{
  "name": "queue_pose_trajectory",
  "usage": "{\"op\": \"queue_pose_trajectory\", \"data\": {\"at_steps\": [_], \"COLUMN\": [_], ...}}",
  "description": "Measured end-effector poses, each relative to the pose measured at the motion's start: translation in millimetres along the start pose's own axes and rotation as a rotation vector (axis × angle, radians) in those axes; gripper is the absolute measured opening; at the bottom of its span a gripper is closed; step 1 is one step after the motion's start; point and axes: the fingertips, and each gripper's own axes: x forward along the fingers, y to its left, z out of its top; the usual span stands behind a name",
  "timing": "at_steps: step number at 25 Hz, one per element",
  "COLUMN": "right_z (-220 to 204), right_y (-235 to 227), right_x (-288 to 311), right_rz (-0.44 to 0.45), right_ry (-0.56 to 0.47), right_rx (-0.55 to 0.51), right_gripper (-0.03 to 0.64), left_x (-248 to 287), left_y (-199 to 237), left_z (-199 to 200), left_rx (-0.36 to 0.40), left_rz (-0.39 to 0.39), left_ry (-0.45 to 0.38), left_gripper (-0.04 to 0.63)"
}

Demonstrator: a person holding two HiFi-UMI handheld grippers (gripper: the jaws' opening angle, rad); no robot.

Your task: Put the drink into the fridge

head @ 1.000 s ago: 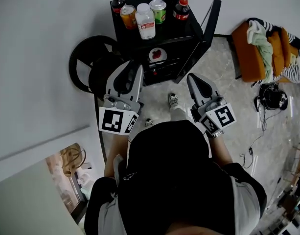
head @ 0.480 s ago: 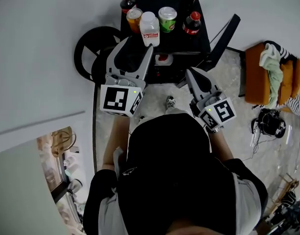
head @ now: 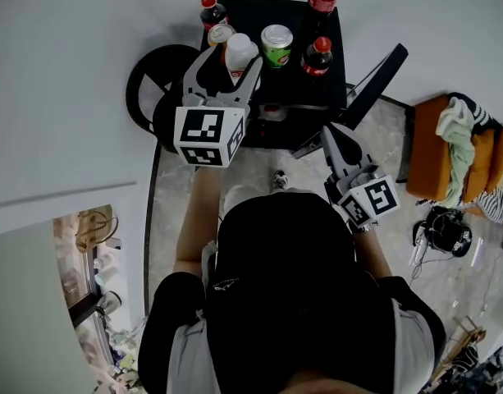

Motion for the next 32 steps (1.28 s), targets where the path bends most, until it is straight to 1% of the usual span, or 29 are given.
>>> {"op": "queue_pose_trajectory", "data": {"at_steps": [7,10,17,19,20,27,30,32], "right_z": [-2,-1,-2,-3,-4,-9,-13,-17], "right_y": [-24,-26,-25,-25,-25,-26,-21,-15], "right_x": [-4,-3,-2,-3,-4,-8,-10,-10], "right_rz": [0.001,0.013,0.024,0.024,0.022,0.003,-0.006,-0.017], "right_ry": [0.011,0.008,0.006,0.008,0.008,0.018,0.021,0.025], "right_rx": [0.009,0.011,0.018,0.02,0.021,0.031,0.034,0.034], "right_gripper": [0.003,0.002,0.003,0.003,0.003,0.003,0.002,0.003], "left_x": [14,15,20,19,19,10,1,-6], "left_y": [8,10,9,9,9,5,2,0], "left_z": [-9,-9,-9,-9,-9,-5,-2,2], "left_rx": [-0.037,-0.045,-0.028,-0.037,-0.044,-0.049,-0.068,-0.067], "left_rz": [0.079,0.096,0.105,0.102,0.1,0.088,0.068,0.045], "left_ry": [0.038,0.041,0.054,0.048,0.043,0.017,-0.011,-0.032], "left_gripper": [0.267,0.267,0.26,0.202,0.192,0.189,0.189,0.189]}}
